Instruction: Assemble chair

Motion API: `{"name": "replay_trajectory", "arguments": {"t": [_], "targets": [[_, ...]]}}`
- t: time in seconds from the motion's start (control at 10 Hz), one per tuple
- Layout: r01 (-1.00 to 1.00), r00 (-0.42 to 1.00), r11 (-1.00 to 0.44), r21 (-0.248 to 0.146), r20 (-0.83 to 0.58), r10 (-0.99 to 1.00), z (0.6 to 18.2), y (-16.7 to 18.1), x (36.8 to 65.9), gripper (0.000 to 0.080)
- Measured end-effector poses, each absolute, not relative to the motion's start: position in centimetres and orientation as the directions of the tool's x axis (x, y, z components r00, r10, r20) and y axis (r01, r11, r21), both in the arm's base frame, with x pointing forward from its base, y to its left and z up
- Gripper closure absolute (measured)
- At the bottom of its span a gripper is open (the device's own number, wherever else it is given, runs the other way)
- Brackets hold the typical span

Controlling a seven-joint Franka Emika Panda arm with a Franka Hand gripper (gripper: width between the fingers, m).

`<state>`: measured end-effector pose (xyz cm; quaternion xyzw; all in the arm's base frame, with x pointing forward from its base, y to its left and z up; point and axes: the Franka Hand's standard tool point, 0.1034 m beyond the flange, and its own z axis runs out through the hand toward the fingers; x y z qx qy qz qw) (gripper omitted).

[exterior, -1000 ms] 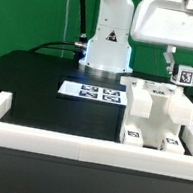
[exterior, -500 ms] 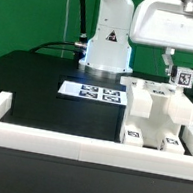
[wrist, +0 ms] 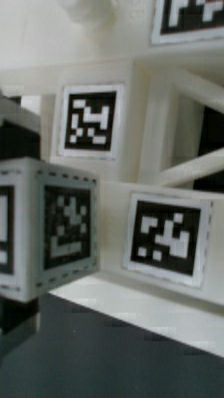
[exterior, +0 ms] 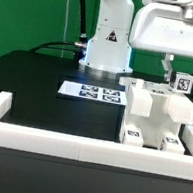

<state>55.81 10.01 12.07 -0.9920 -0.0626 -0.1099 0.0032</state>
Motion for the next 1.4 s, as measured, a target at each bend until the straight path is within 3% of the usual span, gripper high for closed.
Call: {"name": "replay_trajectory", "arguments": {"t": [1.4], "targets": [[0.106, 0.969, -0.994, 0.004, 0.223, 0.105, 12.08, 9.94, 55.96, 0.0511]]}}
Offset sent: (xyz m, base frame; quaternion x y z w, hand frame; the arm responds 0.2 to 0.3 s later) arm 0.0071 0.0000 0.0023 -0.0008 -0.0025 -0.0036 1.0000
